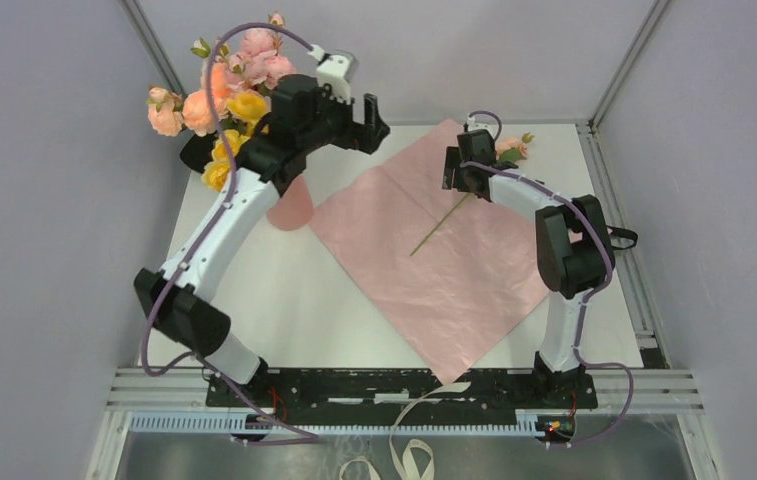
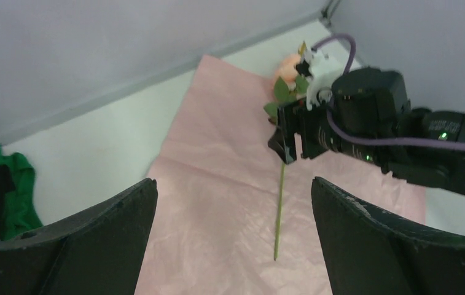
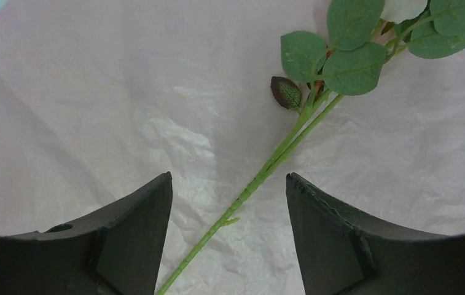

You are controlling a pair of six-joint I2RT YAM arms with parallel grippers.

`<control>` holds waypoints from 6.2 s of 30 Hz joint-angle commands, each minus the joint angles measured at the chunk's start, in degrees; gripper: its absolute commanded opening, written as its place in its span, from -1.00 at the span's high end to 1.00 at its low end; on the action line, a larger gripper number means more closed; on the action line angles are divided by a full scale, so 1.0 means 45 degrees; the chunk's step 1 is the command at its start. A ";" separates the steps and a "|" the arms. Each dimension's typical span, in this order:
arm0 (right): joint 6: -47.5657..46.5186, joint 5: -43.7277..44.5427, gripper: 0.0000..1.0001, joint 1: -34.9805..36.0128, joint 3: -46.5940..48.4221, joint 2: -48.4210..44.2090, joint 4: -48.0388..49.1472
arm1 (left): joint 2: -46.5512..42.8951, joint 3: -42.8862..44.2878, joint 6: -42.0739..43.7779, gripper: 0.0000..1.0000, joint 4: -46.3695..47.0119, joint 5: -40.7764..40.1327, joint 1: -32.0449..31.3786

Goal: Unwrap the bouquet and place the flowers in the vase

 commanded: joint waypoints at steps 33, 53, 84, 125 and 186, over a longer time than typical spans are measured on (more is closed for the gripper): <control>0.1303 -0.0907 0.94 -0.0781 0.1763 0.2850 -0.0182 | 0.4935 0.0350 0.1151 -1.00 -0.0348 0.0065 -0.2409; -0.1094 -0.4501 1.00 -0.0728 -0.3191 -0.4871 0.3117 | 0.4908 -0.1726 -0.4909 -0.98 0.4546 0.0598 -0.2456; -0.0981 -0.6795 1.00 -0.0579 -0.5280 -0.8563 0.3359 | 0.6625 -0.3365 -1.0252 -0.33 1.6226 0.3031 -0.2911; -0.0602 -0.5068 -0.89 -0.0644 -0.9433 -1.0906 0.5047 | 0.0496 0.2807 0.2853 0.96 0.3831 -0.6445 -0.0394; -0.0917 -0.6294 -0.87 -0.0638 -1.0651 -0.9234 0.5736 | -0.0671 -0.4095 0.0091 0.82 0.6535 -0.6479 0.2179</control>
